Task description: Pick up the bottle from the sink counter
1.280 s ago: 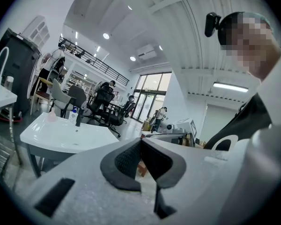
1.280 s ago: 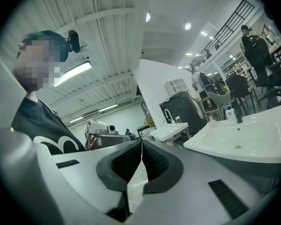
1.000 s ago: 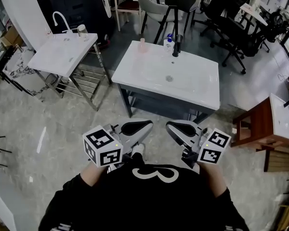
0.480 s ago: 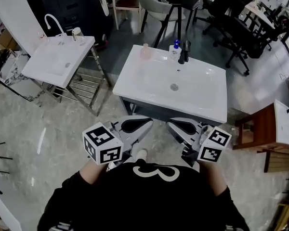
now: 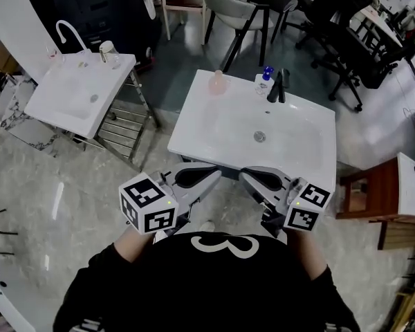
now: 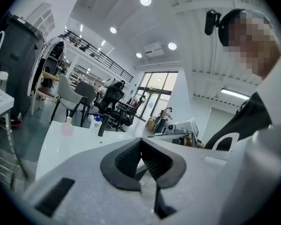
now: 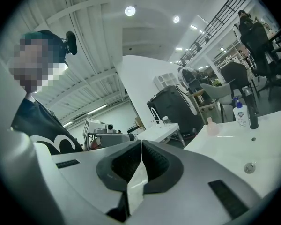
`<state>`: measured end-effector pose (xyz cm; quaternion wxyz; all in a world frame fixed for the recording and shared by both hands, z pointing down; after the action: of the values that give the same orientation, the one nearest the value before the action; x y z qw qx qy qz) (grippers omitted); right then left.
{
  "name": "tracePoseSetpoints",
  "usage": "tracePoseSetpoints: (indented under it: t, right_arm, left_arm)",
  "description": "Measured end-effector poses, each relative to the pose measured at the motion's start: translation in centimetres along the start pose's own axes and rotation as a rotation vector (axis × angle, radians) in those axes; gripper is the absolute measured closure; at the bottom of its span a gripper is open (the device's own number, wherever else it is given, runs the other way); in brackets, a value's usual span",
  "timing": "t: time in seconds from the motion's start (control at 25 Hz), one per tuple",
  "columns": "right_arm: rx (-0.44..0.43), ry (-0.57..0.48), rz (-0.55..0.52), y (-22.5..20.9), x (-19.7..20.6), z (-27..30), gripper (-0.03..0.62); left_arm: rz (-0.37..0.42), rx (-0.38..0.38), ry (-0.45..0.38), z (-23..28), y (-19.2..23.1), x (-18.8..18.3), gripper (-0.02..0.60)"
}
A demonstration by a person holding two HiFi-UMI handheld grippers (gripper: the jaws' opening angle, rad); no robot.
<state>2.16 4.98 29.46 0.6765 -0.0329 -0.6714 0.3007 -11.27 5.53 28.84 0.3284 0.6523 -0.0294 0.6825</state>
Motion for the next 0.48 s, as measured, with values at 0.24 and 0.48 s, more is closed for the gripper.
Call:
tracePoseSetpoints:
  t: [0.24,0.48]
  right_arm:
    - [0.007,0.001,-0.013,-1.2,-1.0,2.5,0.58]
    - [0.013,-0.006,-0.023,-1.7,-1.4,3.3,0.58]
  left_arm:
    - [0.024,-0.003,-0.017,-1.1,2.6,-1.1,0.566]
    - [0.045,-0.039,-0.032,-1.7,4.1,-1.5,0.566]
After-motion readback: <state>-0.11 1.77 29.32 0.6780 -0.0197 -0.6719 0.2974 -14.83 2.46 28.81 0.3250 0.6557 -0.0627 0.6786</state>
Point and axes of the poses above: the fingertips, and each gripper's own axes: z forward along the fingers, y to its left, x out of its underside, the point moved 5 cm from there along -z, backward along the fingers, and after that the axes turned 1 degree about -x, right-handed, at the moved point
